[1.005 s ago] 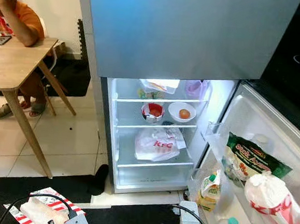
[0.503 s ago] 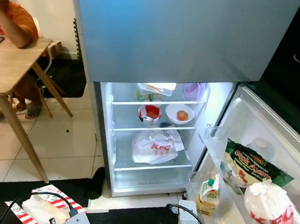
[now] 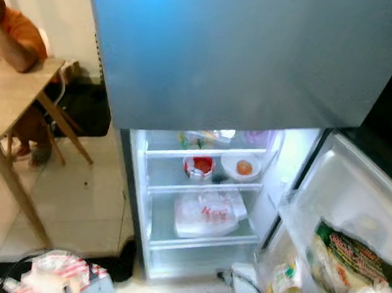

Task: Restocking fridge

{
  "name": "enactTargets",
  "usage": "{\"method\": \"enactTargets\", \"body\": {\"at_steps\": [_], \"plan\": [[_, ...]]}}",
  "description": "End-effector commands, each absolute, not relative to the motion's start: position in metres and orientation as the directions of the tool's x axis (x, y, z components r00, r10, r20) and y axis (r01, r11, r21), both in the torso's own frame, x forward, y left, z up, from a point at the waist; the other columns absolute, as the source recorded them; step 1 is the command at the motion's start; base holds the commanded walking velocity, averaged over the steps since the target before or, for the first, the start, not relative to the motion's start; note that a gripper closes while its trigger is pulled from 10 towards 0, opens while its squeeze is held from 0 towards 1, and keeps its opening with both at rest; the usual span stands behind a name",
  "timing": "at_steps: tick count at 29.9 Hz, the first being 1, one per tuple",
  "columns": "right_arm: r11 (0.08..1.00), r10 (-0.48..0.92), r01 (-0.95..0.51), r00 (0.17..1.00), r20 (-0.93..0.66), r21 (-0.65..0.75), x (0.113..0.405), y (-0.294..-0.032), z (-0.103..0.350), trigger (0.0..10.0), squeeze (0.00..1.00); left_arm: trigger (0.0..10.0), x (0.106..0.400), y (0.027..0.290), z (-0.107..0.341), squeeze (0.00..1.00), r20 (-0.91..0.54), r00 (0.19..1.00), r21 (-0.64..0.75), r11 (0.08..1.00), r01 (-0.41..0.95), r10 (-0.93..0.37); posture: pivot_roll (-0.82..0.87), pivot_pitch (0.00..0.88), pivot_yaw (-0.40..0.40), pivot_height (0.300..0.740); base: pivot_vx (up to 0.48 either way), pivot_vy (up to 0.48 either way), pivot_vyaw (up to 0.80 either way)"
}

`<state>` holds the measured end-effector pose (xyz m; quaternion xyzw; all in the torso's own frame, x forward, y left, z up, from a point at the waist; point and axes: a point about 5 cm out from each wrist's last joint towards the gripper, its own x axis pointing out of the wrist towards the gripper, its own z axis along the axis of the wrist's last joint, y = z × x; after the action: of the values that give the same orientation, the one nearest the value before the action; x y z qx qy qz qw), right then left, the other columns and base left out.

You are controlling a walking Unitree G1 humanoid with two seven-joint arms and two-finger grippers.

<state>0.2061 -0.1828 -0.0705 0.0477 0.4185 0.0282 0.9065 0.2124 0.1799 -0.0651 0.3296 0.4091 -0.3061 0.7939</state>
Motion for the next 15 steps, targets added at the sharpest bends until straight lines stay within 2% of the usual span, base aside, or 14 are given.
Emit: {"method": "enactTargets", "body": {"at_steps": [1, 15], "plan": [[0.992, 0.101, -0.004, 0.655, -0.749, 0.130, 0.2085, -0.1768, -0.0698, 10.0, 0.00, 10.0, 0.2066, 0.1844, -0.0681, 0.00, -0.866, 0.457, 0.267, 0.584, 0.767, -0.204, 0.00, 0.024, 0.028, 0.740, 0.322, 0.000, 0.00], [0.992, 0.092, 0.001, 0.653, -0.752, 0.123, 0.2066, -0.1796, -0.0705, 10.0, 0.00, 10.0, 0.2075, 0.1840, -0.0674, 0.00, -0.866, 0.453, 0.265, 0.574, 0.775, -0.211, 0.00, 0.014, 0.033, 0.740, 0.322, 0.000, 0.00]]}}
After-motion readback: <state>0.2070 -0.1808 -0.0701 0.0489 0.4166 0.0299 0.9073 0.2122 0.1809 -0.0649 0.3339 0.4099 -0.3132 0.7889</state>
